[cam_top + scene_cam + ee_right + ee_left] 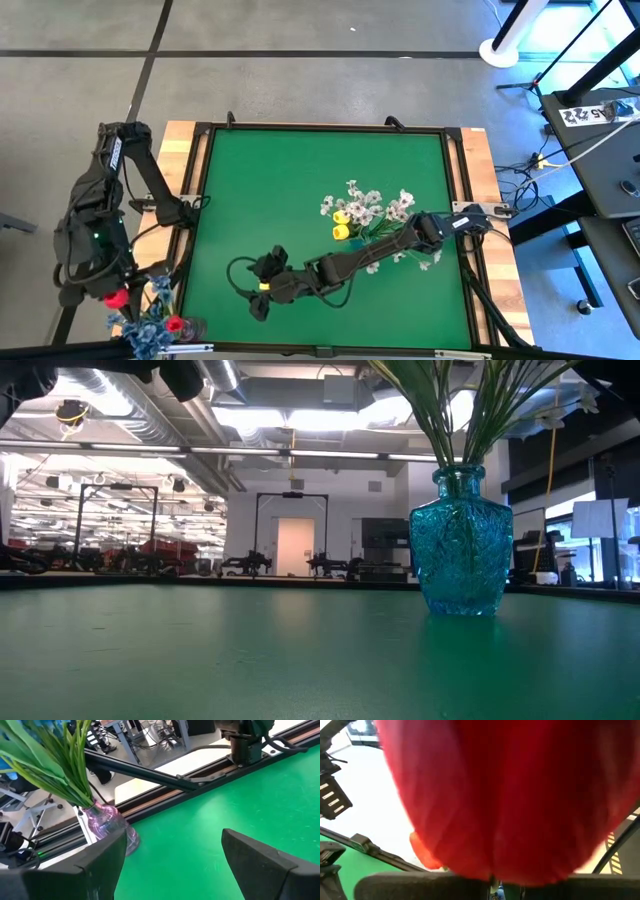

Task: Sort flowers into vase by color
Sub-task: Put the red tulip into violet the vase

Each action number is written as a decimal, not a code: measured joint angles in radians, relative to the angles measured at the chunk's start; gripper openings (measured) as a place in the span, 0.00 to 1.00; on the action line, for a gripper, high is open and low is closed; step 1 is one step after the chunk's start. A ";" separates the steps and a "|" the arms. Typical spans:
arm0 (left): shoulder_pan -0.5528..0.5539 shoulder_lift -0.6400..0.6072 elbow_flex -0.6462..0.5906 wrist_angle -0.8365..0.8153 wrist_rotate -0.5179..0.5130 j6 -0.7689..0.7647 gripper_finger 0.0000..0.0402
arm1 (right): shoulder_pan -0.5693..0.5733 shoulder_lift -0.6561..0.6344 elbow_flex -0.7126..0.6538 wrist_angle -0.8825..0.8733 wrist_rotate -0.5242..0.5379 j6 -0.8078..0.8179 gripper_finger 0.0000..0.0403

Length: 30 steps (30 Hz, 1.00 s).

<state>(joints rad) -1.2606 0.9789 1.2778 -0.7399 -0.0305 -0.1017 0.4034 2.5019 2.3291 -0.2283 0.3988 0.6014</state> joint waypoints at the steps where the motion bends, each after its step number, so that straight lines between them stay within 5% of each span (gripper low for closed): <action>1: 0.000 0.000 0.000 0.000 -0.001 0.000 0.05 | 0.000 0.000 0.000 0.000 0.000 0.000 0.80; 11: 0.000 0.015 0.001 -0.024 -0.030 -0.008 0.01 | 0.001 0.000 0.000 0.000 -0.027 -0.001 0.80; 23: 0.016 -0.048 0.001 -0.084 -0.038 -0.197 0.25 | 0.002 0.000 0.000 0.000 -0.053 0.004 0.80; 30: 0.016 -0.070 0.001 -0.136 -0.043 -0.288 0.22 | 0.002 0.000 0.000 0.001 -0.063 0.003 0.80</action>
<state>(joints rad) -1.2446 0.9092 1.2785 -0.8759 -0.0731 -0.3897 0.4053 2.5019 2.3291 -0.2277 0.3359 0.6048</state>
